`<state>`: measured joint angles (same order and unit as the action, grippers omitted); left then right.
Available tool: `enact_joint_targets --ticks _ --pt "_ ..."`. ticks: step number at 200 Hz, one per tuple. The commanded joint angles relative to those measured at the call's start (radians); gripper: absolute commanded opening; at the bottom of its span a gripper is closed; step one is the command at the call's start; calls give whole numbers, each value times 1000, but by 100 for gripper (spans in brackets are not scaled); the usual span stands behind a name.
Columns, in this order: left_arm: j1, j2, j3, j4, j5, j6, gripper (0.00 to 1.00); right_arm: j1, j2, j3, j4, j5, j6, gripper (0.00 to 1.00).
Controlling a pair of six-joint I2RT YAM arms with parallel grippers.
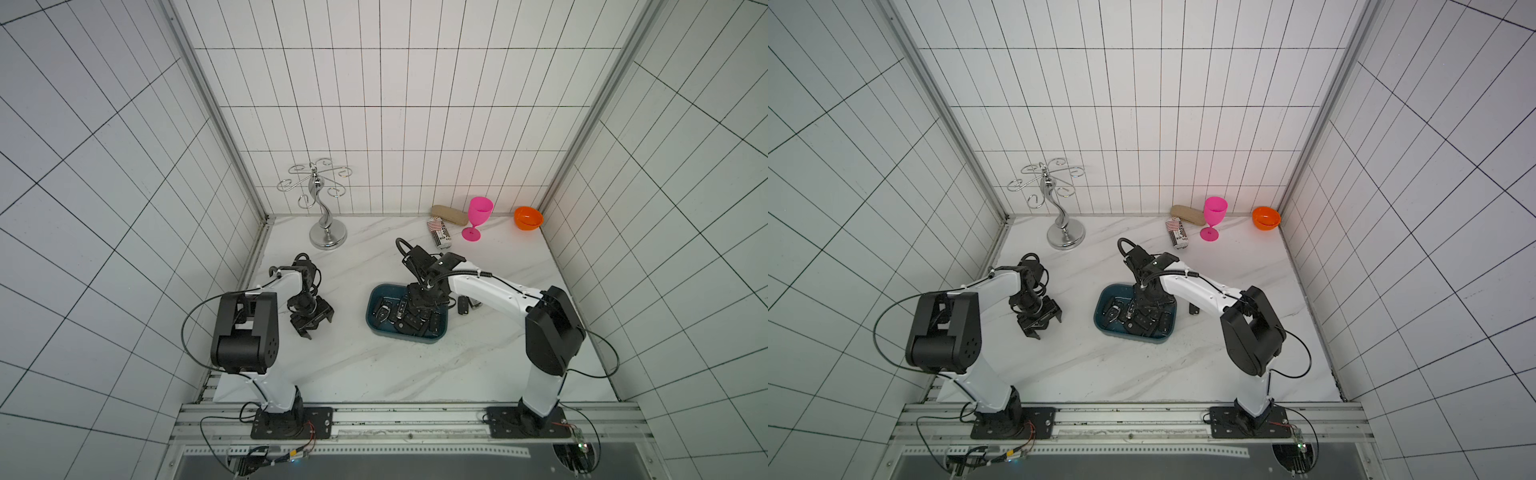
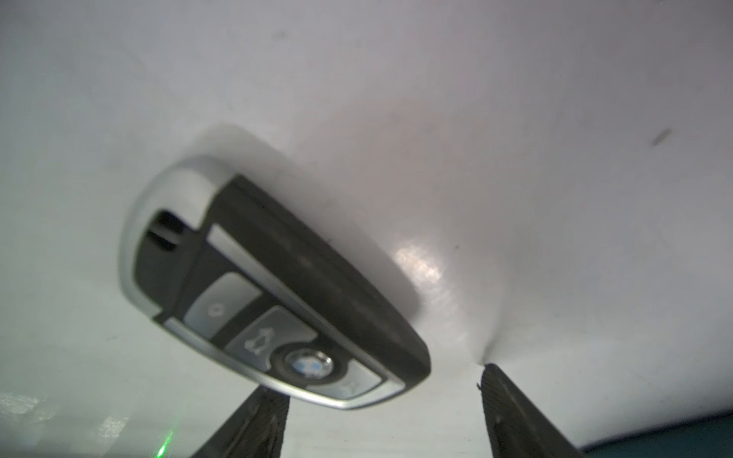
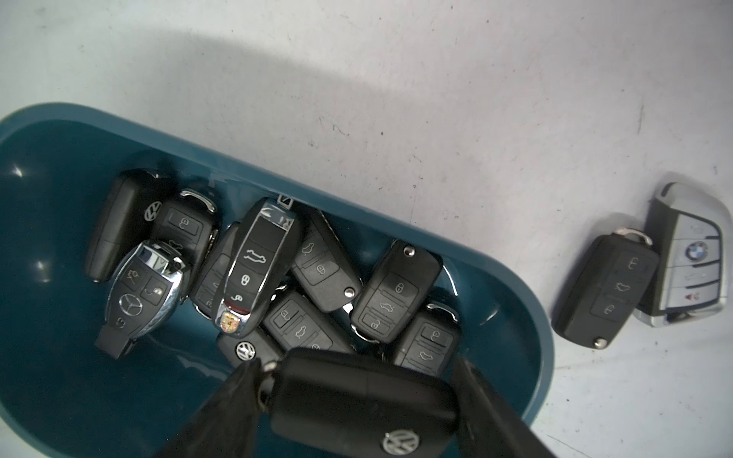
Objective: Place the car key into the storage box
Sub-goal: Pick up the car key from the center of the board.
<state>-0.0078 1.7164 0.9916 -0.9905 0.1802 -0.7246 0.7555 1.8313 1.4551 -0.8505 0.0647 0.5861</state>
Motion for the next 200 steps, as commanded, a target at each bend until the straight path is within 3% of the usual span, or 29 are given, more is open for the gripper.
enact_joint_targets --ticks 1,120,159,175,200 --pt "13 37 -35 139 -39 -64 70 10 -7 -38 -4 6 3 31" --pt "87 116 33 159 -37 -158 67 10 -44 -106 29 2 -3 31" --pt "88 119 -3 179 -27 -162 48 9 -33 -108 38 8 -8 31" --pt "88 111 -18 185 -21 -154 46 7 -22 -98 39 5 -10 31" --pt "87 97 -39 190 -18 -139 34 7 3 -88 39 -16 -11 32"
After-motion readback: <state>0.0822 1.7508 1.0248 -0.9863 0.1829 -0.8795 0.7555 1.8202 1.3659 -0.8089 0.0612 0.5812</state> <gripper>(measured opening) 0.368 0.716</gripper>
